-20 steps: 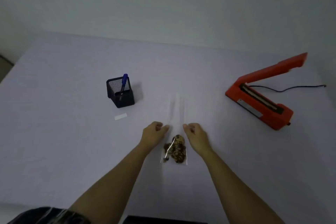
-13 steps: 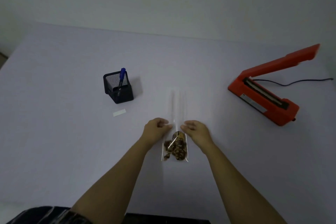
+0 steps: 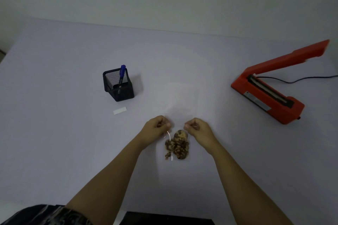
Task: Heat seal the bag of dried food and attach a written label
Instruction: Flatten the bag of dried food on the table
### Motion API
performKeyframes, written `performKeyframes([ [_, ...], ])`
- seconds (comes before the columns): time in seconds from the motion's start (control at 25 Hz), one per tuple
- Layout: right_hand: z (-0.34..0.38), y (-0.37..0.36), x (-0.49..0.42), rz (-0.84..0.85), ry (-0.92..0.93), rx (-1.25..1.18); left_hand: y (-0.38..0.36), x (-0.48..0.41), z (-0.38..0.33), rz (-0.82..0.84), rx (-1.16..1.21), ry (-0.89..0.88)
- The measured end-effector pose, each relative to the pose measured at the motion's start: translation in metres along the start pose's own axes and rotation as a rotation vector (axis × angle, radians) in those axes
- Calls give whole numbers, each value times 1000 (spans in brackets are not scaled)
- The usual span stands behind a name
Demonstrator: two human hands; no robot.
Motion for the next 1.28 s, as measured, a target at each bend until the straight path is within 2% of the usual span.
performKeyframes([
  [0.4, 9, -5, 6, 61, 29, -135, -2, -1, -4, -43, -11, -73],
  [0.56, 10, -5, 5, 57, 36, -165, -7, 2, 0, 36, 44, -61],
  [0.68, 9, -6, 6, 78, 41, -157, -10, 4, 7, 63, -9, -38],
  [0.84, 4, -7, 7, 64, 36, -186, -6, 8, 3, -69, -103, -120],
  [0.96, 3, -7, 8, 42, 38, -192, -8, 10, 1, -92, -126, -159],
  [1.16, 1, -6, 8, 56, 7, -197, -9, 10, 1, -35, -131, -133],
  [1.28, -6, -8, 8, 68, -50, -261, -6, 8, 7, 30, 9, -16],
])
Point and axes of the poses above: each hand's wrist, its own x-axis away from the middle knuckle, its own y-axis out of the back of the hand, z = x × y, the point moved 8 cm from there along -x, towards the middle knuckle, and after that the axes turned 7 degrees about y, right-handed, at the moved point
